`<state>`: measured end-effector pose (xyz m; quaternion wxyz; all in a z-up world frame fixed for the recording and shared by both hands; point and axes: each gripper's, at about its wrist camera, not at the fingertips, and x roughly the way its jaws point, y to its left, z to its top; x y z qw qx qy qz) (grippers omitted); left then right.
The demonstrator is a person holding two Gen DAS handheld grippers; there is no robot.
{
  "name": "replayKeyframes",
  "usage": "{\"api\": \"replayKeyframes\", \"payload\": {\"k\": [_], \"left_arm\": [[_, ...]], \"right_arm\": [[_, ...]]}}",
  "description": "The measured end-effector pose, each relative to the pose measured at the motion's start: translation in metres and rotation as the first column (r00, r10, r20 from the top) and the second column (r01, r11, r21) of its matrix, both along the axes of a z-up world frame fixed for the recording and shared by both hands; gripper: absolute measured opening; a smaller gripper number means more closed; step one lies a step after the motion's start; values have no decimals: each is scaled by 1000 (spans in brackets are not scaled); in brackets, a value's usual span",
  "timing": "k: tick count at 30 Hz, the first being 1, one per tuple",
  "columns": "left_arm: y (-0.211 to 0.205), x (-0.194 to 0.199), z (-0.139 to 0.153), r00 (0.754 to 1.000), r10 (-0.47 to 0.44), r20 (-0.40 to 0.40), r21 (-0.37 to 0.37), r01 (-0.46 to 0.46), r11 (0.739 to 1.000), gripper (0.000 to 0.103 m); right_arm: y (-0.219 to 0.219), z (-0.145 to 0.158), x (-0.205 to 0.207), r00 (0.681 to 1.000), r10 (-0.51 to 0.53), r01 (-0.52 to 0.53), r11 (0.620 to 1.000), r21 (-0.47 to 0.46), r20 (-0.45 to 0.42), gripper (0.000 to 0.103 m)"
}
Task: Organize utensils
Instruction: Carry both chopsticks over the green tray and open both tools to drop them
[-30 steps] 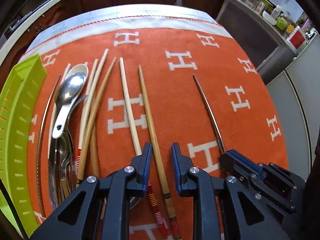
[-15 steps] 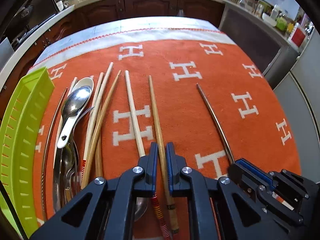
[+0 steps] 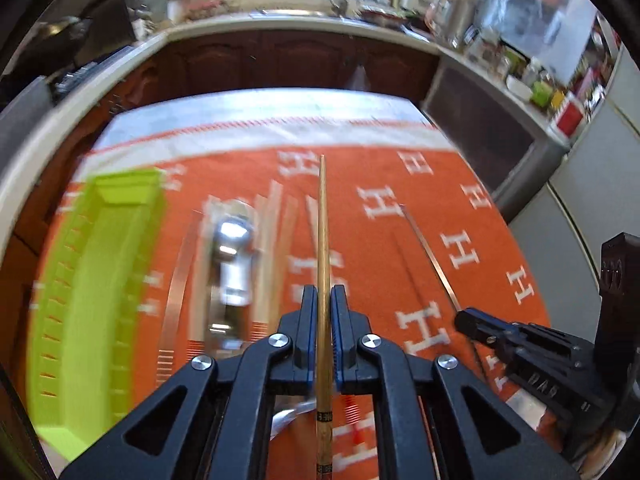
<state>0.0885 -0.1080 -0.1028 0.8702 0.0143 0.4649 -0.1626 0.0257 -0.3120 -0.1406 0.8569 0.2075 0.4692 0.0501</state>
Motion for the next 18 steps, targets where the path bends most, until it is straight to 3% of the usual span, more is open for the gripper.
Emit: {"api": "replayKeyframes", "payload": {"k": [5, 10, 14, 18], "left_arm": [[68, 1, 35, 991, 104, 83, 43, -108, 993, 4], [134, 8, 43, 972, 197, 125, 77, -207, 975, 4], [172, 18, 33, 980, 180, 87, 52, -185, 981, 4], [193, 27, 13, 986, 167, 27, 31, -168, 985, 4]], "right_arm": [[31, 40, 11, 997, 60, -64, 996, 67, 52, 6], [93, 73, 37, 983, 166, -174, 976, 128, 73, 6], [152, 82, 66, 972, 227, -234, 956, 176, 56, 6], [194, 70, 92, 974, 226, -223, 953, 206, 10, 6]]}}
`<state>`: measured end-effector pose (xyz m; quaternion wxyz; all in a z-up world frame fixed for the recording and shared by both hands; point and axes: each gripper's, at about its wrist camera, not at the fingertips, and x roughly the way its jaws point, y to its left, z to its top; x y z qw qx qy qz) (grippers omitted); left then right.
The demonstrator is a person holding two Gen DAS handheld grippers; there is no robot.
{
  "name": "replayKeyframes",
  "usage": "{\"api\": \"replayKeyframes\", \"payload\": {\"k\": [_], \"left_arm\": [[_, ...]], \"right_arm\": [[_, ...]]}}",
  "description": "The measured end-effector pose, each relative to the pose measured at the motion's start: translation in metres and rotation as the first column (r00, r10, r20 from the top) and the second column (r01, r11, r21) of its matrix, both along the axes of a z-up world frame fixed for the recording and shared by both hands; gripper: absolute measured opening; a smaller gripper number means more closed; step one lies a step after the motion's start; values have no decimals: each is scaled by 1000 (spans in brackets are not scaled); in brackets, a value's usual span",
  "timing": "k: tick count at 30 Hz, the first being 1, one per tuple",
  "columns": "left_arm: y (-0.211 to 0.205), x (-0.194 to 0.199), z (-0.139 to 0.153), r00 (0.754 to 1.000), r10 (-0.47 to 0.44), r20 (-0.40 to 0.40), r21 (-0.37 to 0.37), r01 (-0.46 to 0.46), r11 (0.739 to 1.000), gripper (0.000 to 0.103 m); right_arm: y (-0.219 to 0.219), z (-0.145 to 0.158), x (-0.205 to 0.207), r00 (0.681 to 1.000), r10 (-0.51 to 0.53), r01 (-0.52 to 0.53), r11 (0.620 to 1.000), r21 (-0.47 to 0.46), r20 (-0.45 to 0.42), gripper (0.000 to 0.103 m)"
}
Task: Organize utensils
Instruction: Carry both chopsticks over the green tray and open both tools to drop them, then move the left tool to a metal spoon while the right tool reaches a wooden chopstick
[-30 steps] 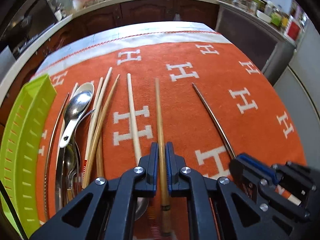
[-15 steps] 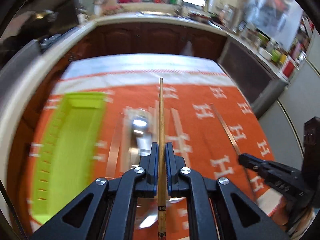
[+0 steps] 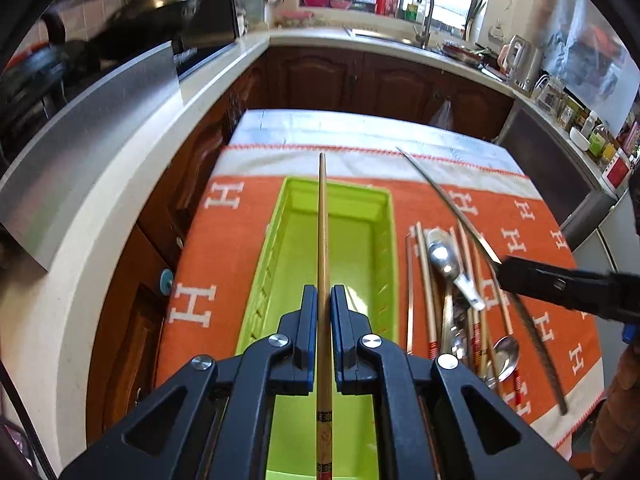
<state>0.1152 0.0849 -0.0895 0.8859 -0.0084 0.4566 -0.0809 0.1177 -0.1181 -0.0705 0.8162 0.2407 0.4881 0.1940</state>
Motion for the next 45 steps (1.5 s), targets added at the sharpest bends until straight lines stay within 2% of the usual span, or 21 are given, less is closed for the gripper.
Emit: {"api": "replayKeyframes", "payload": {"k": [4, 6, 8, 10, 12, 19, 21, 23, 25, 28, 30, 32, 34, 40, 44, 45], "left_arm": [[12, 7, -17, 999, 0, -47, -47, -2, 999, 5], [17, 13, -25, 999, 2, -54, -48, -4, 999, 8], [19, 14, -28, 999, 11, -49, -32, -12, 999, 19], [20, 14, -29, 1000, 15, -28, -3, -15, 1000, 26], [21, 14, -29, 1000, 18, -12, 13, -18, 1000, 26], [21, 6, -25, 999, 49, -4, -2, -49, 999, 27], [15, -1, -22, 999, 47, 19, 7, -47, 999, 33], [6, -9, -17, 997, 48, 66, 31, -50, 998, 52], [-2, -19, -10, 993, 35, 116, 29, -39, 999, 53], [-13, -26, 0, 992, 16, 126, 3, -17, 1000, 54], [-19, -28, 6, 994, 12, 105, -28, -10, 1000, 54], [-24, -28, 9, 998, 5, 65, -62, -1, 998, 54], [-28, -28, 11, 999, 9, 39, -99, -5, 995, 54], [-45, -33, 11, 1000, -4, 16, -133, 7, 991, 55], [-60, -32, 6, 1000, -15, -10, -115, 13, 993, 67], [-66, -32, 4, 1000, -24, -18, -99, 22, 995, 68]], "right_arm": [[29, -23, 20, 997, -29, 30, 999, 12, -77, 6], [35, -34, 25, 993, -32, 37, 999, 37, -115, 6], [41, -45, 28, 988, -44, 54, 997, 60, -148, 7], [47, -48, 31, 987, -38, 49, 997, 62, -157, 9], [52, -48, 30, 988, -27, 34, 998, 47, -151, 10], [48, -34, 22, 996, 2, -5, 999, -38, -89, 9], [41, -28, 17, 998, 5, -10, 997, -78, -62, 9], [30, -23, 10, 1000, -13, 10, 993, -114, -21, 9], [21, -18, 4, 999, -32, 34, 987, -157, 11, 9], [2, -11, -7, 998, -50, 58, 975, -217, 46, 11], [-14, -7, -14, 997, -61, 69, 978, -198, 48, 17], [-34, -2, -24, 996, -69, 79, 982, -170, 60, 42], [-48, 4, -34, 992, -96, 110, 979, -174, 84, 54], [-89, 19, -59, 978, -156, 184, 959, -217, 139, 65], [-106, 20, -69, 974, -168, 201, 952, -231, 154, 66], [-108, 19, -71, 974, -167, 201, 951, -236, 157, 66]]}}
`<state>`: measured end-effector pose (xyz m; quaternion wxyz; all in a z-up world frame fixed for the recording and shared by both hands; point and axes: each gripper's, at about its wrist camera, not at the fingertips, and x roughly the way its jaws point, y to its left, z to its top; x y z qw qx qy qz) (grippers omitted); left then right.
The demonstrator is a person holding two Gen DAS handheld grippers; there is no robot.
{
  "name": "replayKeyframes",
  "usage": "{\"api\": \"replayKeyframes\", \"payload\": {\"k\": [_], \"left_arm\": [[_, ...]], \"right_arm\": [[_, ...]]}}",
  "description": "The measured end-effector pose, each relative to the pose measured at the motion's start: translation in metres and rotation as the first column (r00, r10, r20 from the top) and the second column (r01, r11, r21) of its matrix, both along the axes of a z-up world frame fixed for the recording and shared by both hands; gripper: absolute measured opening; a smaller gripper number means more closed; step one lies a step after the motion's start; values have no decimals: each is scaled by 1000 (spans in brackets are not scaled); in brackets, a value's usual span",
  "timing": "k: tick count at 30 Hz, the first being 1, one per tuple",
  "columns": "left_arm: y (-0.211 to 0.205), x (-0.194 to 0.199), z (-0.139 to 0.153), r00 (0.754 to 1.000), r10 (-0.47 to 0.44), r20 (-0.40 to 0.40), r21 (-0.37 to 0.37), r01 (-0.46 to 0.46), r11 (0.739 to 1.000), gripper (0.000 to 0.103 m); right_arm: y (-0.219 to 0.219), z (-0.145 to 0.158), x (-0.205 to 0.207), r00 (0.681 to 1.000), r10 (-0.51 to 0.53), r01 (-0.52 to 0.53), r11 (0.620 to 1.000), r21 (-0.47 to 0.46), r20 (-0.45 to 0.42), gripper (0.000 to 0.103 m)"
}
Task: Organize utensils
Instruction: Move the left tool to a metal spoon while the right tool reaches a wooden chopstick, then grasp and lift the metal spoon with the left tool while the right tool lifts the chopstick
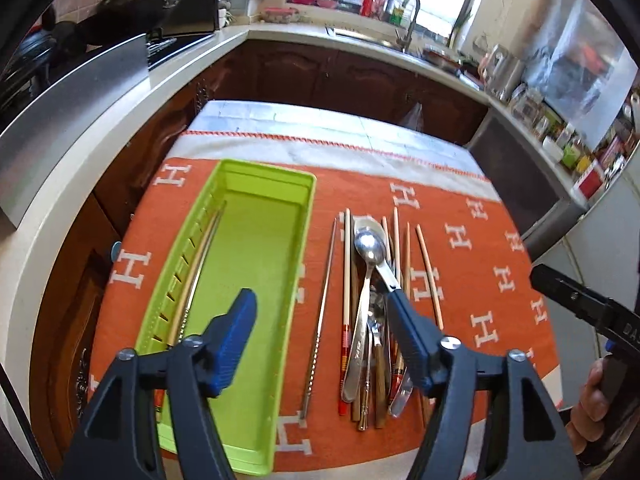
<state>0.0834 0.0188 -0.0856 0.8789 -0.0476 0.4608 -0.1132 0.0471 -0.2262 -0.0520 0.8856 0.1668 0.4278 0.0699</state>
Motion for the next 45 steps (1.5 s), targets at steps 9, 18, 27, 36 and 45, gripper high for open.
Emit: {"api": "replayKeyframes", "payload": {"k": [9, 18, 27, 36, 45], "left_arm": [[-44, 17, -29, 993, -99, -70, 29, 101, 994, 65], [-58, 61, -66, 977, -124, -176, -29, 121, 992, 18], [-64, 81, -86, 968, -125, -216, -34, 121, 992, 11], [-69, 90, -96, 964, -127, -232, -27, 124, 992, 11], [-72, 94, -98, 967, -138, -215, -31, 134, 990, 11]], "right_arm": [[-4, -17, -6, 998, 69, -69, 998, -2, 3, 66], [-18, -53, 13, 997, 54, -57, 997, -43, -55, 58], [-13, -89, 41, 986, 101, -109, 992, -59, -134, 36], [13, -113, 61, 974, 137, -167, 971, -169, -180, 25], [1, -114, 55, 977, 116, -149, 973, -178, -181, 7]]}}
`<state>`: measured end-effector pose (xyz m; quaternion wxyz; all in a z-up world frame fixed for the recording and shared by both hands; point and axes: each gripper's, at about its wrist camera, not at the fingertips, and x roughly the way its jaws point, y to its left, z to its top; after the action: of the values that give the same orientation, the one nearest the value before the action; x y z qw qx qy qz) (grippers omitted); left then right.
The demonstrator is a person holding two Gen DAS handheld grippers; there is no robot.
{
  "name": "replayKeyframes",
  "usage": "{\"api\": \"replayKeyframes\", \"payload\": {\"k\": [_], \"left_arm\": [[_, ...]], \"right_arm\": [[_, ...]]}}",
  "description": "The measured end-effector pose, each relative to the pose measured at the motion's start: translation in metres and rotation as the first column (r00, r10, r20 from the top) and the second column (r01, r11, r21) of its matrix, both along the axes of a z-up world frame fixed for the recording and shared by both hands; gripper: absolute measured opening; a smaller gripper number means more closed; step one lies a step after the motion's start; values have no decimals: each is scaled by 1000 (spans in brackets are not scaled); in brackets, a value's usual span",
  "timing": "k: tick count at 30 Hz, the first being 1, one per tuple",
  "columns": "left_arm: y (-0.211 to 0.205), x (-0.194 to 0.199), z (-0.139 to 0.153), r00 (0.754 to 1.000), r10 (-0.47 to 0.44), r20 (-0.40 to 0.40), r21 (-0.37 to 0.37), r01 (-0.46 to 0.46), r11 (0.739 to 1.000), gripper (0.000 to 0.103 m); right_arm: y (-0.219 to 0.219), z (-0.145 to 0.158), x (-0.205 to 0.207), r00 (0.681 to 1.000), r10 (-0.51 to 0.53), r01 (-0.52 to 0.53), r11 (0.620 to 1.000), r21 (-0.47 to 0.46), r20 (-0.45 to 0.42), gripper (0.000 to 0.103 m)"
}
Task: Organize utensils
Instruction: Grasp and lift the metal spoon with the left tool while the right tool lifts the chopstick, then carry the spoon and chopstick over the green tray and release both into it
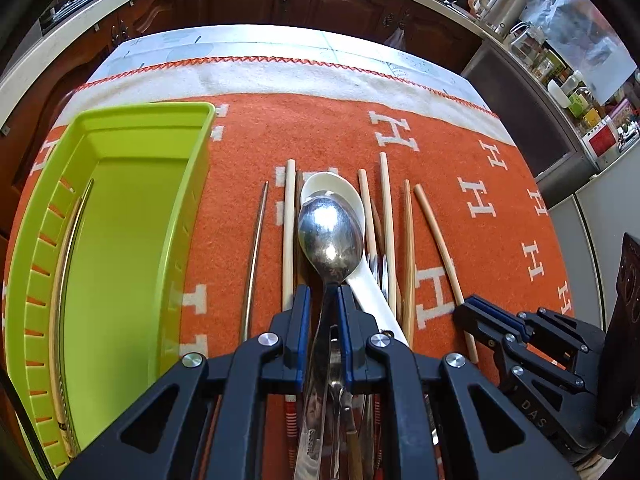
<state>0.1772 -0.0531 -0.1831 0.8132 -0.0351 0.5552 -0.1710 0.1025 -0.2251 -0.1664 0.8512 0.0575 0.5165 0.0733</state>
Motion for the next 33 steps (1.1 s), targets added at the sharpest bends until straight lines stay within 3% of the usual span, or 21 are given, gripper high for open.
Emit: {"api": "replayKeyframes", "payload": {"k": [6, 14, 22, 33], "left_arm": [[-3, 7, -7, 999, -19, -30, -31, 18, 999, 11], [-6, 6, -10, 1000, 3, -5, -24, -3, 1000, 7], [-1, -9, 7, 998, 24, 60, 9, -25, 1000, 5], [24, -32, 36, 979, 115, 171, -64, -106, 992, 4]], "right_arm": [[-3, 0, -3, 1000, -8, 8, 999, 32, 2, 6], [-4, -1, -4, 1000, -11, 11, 999, 46, 11, 7], [-8, -2, -5, 1000, -11, 10, 998, 65, 18, 6], [-11, -3, -7, 999, -32, 29, 995, 95, 24, 6]]}}
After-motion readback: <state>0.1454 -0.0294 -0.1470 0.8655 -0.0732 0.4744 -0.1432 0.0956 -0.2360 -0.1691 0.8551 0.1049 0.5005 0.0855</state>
